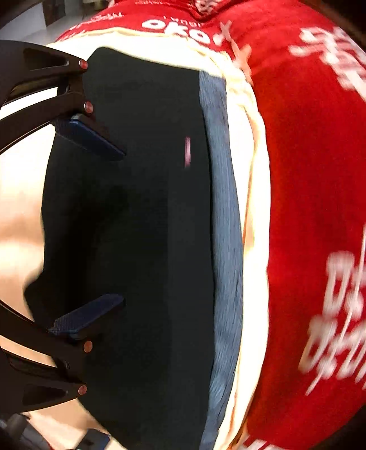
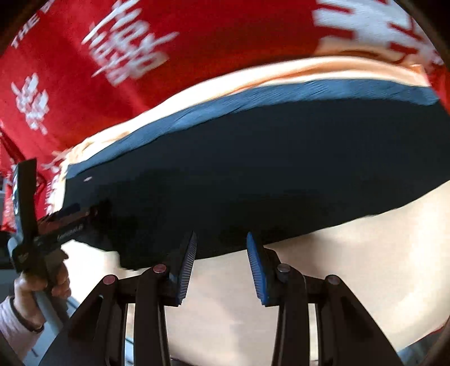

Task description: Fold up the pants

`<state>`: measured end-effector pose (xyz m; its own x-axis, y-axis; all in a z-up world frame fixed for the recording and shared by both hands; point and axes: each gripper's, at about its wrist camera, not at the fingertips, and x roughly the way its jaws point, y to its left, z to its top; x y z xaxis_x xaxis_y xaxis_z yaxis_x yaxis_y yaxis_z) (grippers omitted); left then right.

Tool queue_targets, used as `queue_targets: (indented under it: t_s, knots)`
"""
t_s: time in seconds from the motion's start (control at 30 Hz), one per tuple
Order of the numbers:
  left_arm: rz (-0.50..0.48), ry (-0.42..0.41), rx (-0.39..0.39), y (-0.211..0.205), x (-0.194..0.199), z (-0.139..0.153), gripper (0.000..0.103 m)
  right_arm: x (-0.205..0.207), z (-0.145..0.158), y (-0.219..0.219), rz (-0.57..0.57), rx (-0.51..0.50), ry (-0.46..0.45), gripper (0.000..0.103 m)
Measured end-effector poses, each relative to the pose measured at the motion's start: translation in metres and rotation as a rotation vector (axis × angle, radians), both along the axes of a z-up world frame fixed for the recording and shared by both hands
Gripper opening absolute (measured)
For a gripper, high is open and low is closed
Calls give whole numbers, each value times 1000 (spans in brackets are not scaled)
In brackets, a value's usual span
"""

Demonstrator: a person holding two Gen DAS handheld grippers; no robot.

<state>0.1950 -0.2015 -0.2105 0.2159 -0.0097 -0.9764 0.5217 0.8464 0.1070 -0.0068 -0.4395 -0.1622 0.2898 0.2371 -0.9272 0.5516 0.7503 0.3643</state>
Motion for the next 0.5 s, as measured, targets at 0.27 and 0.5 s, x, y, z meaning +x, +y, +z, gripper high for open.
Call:
queue_targets:
  t_s: [0.27,0.5]
  knots:
    - [75,-36,72,94,62,-20,96,24,-33,79,-8,265,-76,41]
    - [50,-53,37,101,56,-21,97,21,-52,104,-71,391,-85,41]
